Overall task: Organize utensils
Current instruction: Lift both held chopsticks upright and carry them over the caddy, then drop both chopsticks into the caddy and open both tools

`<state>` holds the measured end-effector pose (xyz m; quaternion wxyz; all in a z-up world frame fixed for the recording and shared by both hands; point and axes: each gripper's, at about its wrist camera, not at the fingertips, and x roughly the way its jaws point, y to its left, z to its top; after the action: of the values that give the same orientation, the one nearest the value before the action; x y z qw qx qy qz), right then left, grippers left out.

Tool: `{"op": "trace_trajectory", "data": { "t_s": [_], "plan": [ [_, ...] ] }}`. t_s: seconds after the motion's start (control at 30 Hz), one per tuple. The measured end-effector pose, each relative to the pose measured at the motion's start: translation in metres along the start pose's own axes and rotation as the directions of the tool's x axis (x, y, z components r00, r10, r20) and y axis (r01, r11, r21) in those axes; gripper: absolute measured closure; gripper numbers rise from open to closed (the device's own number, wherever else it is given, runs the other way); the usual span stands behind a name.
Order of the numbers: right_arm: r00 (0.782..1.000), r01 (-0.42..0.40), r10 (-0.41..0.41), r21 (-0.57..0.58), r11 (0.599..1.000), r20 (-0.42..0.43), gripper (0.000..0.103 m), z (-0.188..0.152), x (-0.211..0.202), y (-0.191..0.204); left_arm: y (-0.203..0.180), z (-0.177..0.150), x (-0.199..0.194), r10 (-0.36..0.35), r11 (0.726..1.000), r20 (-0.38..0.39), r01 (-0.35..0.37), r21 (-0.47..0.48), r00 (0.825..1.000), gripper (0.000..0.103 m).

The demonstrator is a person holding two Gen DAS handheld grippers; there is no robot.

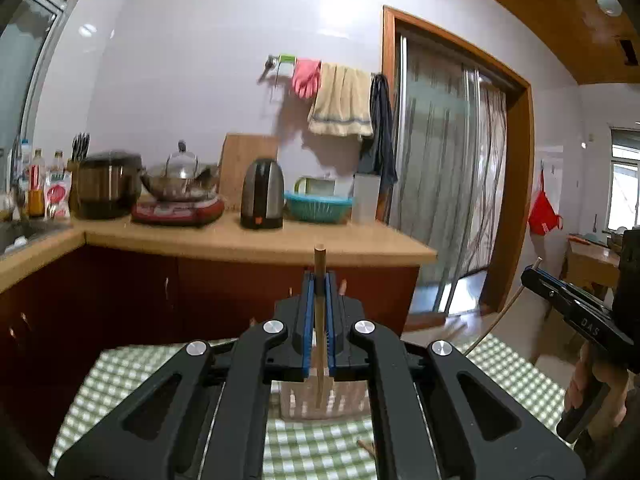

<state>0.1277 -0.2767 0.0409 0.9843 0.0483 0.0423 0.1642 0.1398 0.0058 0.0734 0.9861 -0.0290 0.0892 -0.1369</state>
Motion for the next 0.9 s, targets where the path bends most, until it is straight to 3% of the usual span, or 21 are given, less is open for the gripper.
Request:
{"op": "trace_trajectory", "data": {
  "t_s": [0.17, 0.33, 0.8, 0.9],
  "plan": [
    [0.999, -0.01, 0.01, 0.004, 1.0, 0.04, 0.097, 0.017, 0.029, -0.004, -0.002, 0.021, 0.018, 0.009, 1.0, 0.067, -0.01, 0.012, 0.998, 0.097],
    [1.0, -0.011, 0.01, 0.005, 1.0, 0.022, 0.097, 0.01, 0.062, -0.007, -0.001, 0.024, 0.045, 0.026, 0.999, 0.084, -0.029, 0.027, 0.996, 0.097],
    [0.986, 0.002, 0.001, 0.019, 1.0, -0.169, 0.097, -0.051, 0.121, -0.009, 0.007, -0.038, 0.112, 0.016, 1.0, -0.081, -0.015, 0.012, 0.997, 0.097],
    [0.986, 0.004, -0.001, 0.02, 1.0, -0.164, 0.087, -0.052, 0.12, -0.009, 0.009, -0.045, 0.119, 0.017, 1.0, -0.11, -0.016, 0.007, 0.994, 0.088]
  ]
}}
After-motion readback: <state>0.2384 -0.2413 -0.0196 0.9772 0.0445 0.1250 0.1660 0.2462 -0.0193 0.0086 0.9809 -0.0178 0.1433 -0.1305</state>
